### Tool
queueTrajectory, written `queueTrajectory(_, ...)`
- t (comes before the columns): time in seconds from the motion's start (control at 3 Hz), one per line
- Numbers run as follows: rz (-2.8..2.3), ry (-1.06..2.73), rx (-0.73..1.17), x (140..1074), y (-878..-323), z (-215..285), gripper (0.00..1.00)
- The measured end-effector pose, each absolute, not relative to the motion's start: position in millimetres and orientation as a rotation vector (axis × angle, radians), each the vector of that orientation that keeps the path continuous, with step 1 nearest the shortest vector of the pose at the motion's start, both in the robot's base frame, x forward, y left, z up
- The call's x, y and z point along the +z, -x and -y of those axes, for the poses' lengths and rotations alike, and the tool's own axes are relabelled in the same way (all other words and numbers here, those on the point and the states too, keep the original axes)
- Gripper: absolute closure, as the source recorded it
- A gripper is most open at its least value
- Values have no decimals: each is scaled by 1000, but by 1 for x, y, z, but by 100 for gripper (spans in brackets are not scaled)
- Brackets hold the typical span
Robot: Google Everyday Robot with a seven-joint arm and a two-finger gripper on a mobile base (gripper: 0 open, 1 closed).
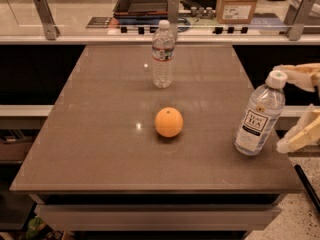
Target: Pick blue plastic bottle
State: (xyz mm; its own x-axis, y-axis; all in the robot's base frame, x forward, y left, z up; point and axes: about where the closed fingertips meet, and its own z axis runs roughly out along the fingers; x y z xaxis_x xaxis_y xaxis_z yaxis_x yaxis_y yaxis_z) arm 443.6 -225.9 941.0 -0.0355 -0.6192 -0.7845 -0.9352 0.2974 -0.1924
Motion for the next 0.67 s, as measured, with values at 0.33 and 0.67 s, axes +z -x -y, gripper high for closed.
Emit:
queueTrajectory(0.33, -1680, 1350, 606, 921, -445, 216, 0)
queueTrajectory(0.67, -1624, 1302, 698, 903, -452, 208, 0)
